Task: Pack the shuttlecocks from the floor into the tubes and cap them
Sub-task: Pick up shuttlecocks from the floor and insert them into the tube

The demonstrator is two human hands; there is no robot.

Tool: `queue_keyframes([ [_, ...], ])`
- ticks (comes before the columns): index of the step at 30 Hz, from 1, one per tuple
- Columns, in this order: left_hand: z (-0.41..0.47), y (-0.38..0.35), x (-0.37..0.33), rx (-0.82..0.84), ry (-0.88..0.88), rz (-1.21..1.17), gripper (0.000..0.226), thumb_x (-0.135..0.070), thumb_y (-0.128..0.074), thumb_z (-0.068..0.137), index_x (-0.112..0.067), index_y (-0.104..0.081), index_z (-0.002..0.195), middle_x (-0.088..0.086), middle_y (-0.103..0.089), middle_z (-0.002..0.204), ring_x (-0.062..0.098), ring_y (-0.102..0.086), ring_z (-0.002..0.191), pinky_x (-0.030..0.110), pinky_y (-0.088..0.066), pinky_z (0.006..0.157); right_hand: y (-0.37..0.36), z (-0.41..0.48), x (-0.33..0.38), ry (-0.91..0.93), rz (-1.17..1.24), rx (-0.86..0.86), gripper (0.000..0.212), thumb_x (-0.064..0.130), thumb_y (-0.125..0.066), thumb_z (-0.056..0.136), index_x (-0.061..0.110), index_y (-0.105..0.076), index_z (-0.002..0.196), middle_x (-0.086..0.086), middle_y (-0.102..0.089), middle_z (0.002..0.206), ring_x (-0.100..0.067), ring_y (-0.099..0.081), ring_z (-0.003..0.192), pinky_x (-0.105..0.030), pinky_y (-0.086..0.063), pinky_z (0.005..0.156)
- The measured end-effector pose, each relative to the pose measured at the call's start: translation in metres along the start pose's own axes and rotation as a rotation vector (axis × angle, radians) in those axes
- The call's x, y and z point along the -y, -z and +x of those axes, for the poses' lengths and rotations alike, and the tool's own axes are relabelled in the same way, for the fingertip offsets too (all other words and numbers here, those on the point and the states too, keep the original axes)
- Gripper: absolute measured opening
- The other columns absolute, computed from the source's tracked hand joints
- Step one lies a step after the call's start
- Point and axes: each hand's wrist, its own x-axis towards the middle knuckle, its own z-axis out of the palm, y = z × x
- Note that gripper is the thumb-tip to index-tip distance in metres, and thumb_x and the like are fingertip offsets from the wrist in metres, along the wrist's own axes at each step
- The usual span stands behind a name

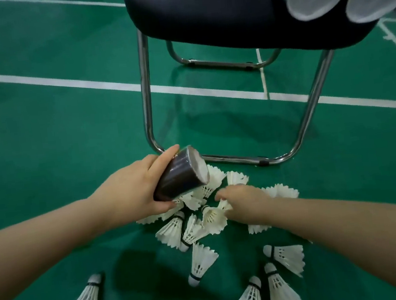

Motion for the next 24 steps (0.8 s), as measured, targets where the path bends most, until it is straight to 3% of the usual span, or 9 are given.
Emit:
queue_keyframes([
  [3,0.001,-0.012,0.007,0.016,-0.002,-0.013,0.106,-0.058,-0.065,0.072,-0.033,0.007,0.146,-0.002,-0.047,0.123,0.016,-0.05,0.102,0.026,-0.043,0.083,-0.017,0.014,0.008,0.11,-0.297,-0.04,0.024,0.012,-0.049,0.087,0.016,-0.054,0.11,-0.005,-0.062,0.105,-0.025,-0.054,0.098,-0.038,-0.042,0.09],
  [8,0.002,-0.018,0.011,0.001,-0.02,-0.007,0.107,-0.057,-0.064,0.072,-0.033,0.009,0.146,-0.001,-0.046,0.125,0.018,-0.05,0.105,0.028,-0.042,0.084,-0.039,0.038,0.014,0.109,-0.407,-0.093,0.029,0.006,-0.052,0.086,0.014,-0.056,0.114,-0.004,-0.064,0.097,-0.023,-0.055,0.086,-0.037,-0.044,0.084],
  [12,-0.003,-0.022,0.015,-0.037,-0.052,-0.039,0.105,-0.055,-0.066,0.071,-0.038,0.009,0.143,0.001,-0.049,0.124,0.019,-0.053,0.103,0.029,-0.044,0.082,-0.026,0.044,0.011,0.05,-0.425,-0.043,0.026,-0.006,-0.049,0.084,0.011,-0.056,0.102,-0.003,-0.059,0.081,-0.021,-0.051,0.07,-0.037,-0.044,0.086],
  [14,-0.007,-0.024,0.018,-0.047,-0.047,-0.044,0.105,-0.056,-0.067,0.07,-0.041,0.011,0.138,0.001,-0.051,0.123,0.019,-0.054,0.101,0.029,-0.046,0.081,-0.01,0.042,0.005,0.016,-0.271,-0.061,0.019,0.0,-0.045,0.088,0.012,-0.055,0.099,-0.001,-0.057,0.077,-0.018,-0.052,0.068,-0.035,-0.045,0.084],
  [17,-0.017,-0.025,0.027,-0.025,0.018,-0.077,0.106,-0.057,-0.069,0.07,-0.038,0.007,0.142,0.0,-0.049,0.126,0.016,-0.053,0.104,0.029,-0.046,0.086,0.033,0.027,-0.003,-0.054,0.229,-0.043,0.018,0.014,-0.042,0.094,0.019,-0.059,0.095,0.005,-0.055,0.074,-0.01,-0.047,0.059,-0.022,-0.043,0.056],
  [21,-0.032,-0.031,0.034,-0.005,0.067,-0.12,0.105,-0.052,-0.072,0.069,-0.037,0.001,0.144,-0.001,-0.048,0.13,0.016,-0.052,0.108,0.026,-0.042,0.089,0.092,-0.002,-0.005,-0.062,0.842,-0.136,0.024,0.004,-0.051,0.09,0.025,-0.063,0.092,0.007,-0.065,0.086,-0.011,-0.063,0.077,-0.02,-0.054,0.071],
  [22,-0.035,-0.033,0.034,0.01,0.072,-0.114,0.106,-0.052,-0.072,0.069,-0.036,0.0,0.145,-0.001,-0.047,0.13,0.015,-0.051,0.108,0.024,-0.041,0.089,0.098,-0.007,-0.003,-0.039,0.916,-0.154,0.028,0.001,-0.051,0.089,0.026,-0.064,0.089,0.009,-0.067,0.085,-0.009,-0.064,0.075,-0.017,-0.053,0.072],
  [24,-0.035,-0.034,0.03,0.013,0.069,-0.107,0.106,-0.052,-0.072,0.069,-0.036,0.0,0.145,-0.001,-0.047,0.13,0.015,-0.051,0.108,0.024,-0.041,0.089,0.102,-0.009,0.004,-0.005,0.881,-0.15,0.019,0.0,-0.054,0.086,0.014,-0.067,0.085,-0.005,-0.07,0.086,-0.019,-0.064,0.076,-0.028,-0.053,0.079],
])
